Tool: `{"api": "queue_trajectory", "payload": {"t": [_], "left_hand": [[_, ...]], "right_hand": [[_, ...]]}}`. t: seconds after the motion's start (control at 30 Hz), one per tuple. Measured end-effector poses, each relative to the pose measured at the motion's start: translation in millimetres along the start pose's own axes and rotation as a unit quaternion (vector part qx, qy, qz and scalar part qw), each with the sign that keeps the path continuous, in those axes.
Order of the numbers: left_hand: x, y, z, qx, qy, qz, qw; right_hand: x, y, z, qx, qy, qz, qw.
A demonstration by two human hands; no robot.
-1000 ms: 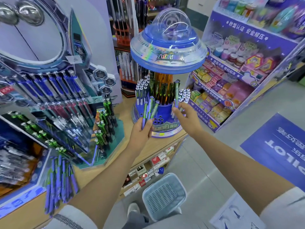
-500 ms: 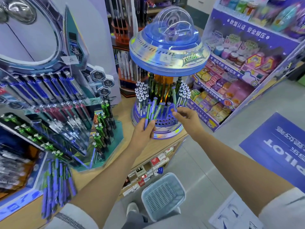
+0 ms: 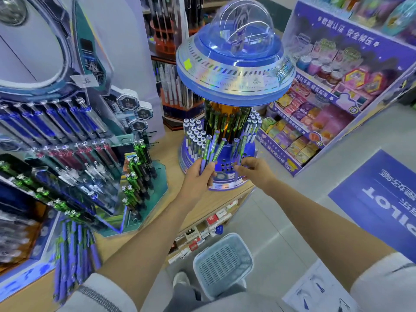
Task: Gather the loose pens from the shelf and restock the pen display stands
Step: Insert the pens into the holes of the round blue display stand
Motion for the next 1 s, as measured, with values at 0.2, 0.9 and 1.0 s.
{"api": "queue_trajectory", "payload": {"t": [0.2, 0.9, 1.0], "left_hand": [[-5, 3, 0, 0.001, 0.001, -0.005, 1.000], [-8, 0, -4, 0.014, -0.020, 0.006, 1.000], [-8, -1, -5, 0.015, -0.022, 0.015, 1.000]], "right_hand": [[7, -7, 13, 0.012, -0.027, 0.026, 0.999], [40, 27, 33, 0.003, 0.080, -0.210, 0.974], [31, 38, 30, 0.003, 0.011, -0.194, 0.981]]}}
Point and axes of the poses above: each hand's wrist, its own y-axis towards the middle knuckle, its own x-axis out of the back of the hand, z = x × y, the point moved 5 cm from there along y, towards the middle knuckle, and after that the axes turned 10 degrees about -z, right-handed, at the moved point
